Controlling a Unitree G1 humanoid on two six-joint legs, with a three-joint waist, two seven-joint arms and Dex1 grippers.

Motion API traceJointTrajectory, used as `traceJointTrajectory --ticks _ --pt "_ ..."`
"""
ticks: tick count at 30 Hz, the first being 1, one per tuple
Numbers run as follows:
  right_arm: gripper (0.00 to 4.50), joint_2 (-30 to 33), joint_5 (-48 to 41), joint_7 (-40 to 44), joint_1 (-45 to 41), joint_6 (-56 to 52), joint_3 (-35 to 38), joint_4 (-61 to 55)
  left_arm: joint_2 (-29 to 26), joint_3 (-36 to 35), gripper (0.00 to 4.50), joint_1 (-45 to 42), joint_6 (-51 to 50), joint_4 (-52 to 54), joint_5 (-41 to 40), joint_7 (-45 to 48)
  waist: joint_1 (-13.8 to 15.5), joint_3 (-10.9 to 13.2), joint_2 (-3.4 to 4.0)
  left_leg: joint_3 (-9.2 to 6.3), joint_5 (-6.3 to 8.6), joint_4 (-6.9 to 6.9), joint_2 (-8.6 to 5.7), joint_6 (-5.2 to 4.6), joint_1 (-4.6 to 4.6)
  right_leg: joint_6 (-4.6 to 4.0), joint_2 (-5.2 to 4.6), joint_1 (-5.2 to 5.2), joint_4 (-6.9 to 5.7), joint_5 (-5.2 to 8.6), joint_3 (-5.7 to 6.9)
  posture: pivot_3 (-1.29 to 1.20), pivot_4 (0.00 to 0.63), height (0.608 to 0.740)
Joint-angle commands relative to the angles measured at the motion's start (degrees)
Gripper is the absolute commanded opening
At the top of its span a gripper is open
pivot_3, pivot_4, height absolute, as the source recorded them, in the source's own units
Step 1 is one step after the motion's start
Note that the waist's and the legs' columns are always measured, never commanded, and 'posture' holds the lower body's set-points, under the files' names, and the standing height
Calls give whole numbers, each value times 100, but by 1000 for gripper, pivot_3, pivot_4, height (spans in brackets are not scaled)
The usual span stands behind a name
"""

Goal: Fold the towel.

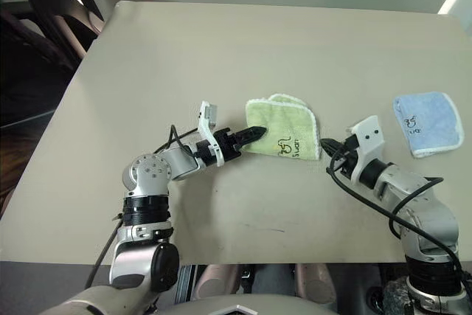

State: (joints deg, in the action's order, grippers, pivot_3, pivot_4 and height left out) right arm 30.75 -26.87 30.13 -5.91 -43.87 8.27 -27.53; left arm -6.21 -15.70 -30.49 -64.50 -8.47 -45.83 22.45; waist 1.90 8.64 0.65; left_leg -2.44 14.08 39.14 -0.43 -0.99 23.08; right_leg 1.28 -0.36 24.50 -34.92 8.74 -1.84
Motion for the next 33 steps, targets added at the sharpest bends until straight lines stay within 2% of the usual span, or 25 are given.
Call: traceJointTrajectory --ticks 1,3,4,7,11,13,17,20,22,27,33 --pt "0 58 -62 47 1 145 129 -77 107 -202 670 34 170 340 -210 -110 -3 0 0 0 0 -1 1 0 -1 0 1 0 0 0 0 0 150 735" --pt "0 51 -47 47 -15 163 108 -40 144 -382 137 25 242 383 -253 -255 -8 0 0 0 -1 -1 1 1 -2 -1 2 0 -1 -1 0 0 150 735" --pt "0 47 -35 47 -31 178 95 -8 121 -503 62 25 329 434 -267 -326 -14 0 0 0 -1 -1 1 1 -3 -1 2 0 -1 -1 0 0 150 735" --pt "0 35 -13 36 -54 211 62 36 25 -767 62 29 537 510 -313 -501 -33 1 -1 1 -1 -1 1 0 -5 -1 2 -1 -1 -3 0 0 150 735" --pt "0 49 -11 45 -75 262 75 90 -282 -1840 62 -9 1429 642 -448 -1046 -95 3 -5 2 -2 -2 5 3 -9 -4 6 0 -3 -5 0 0 150 735" --pt "0 54 -12 47 -74 276 78 100 -392 -2017 62 45 1660 712 -452 -1154 -133 6 -10 0 -6 -7 8 13 -12 -9 12 4 -2 -7 0 0 150 735" --pt "0 77 4 153 -156 356 -31 269 -1048 -3487 62 814 2270 988 -809 -1660 -215 5 -10 3 -8 -11 9 23 -18 -11 16 7 -2 -3 -1 0 150 735" --pt "0 97 12 261 -291 411 -133 428 -1196 -4253 62 1163 2631 1104 -1324 -1993 -216 4 -20 3 0 -12 11 28 -15 -14 21 12 -2 15 0 0 150 735" --pt "0 96 30 330 -408 446 -208 555 -1154 -4414 62 1501 2634 1253 -1544 -2110 -171 4 -23 0 6 -8 10 20 -12 -14 20 10 -2 22 -2 0 150 735" --pt "0 78 92 476 -722 575 -443 888 -788 -4049 62 2264 2595 1623 -1699 -2192 -43 4 -23 -3 29 3 -2 -13 -12 -39 8 -8 -1 9 -2 0 150 735" --pt "0 32 133 536 -913 645 -582 1045 -593 -3769 1968 2571 2700 1811 -2111 -2257 -47 3 -31 -10 30 4 2 -16 -15 -34 11 -8 -4 3 1 0 150 735"
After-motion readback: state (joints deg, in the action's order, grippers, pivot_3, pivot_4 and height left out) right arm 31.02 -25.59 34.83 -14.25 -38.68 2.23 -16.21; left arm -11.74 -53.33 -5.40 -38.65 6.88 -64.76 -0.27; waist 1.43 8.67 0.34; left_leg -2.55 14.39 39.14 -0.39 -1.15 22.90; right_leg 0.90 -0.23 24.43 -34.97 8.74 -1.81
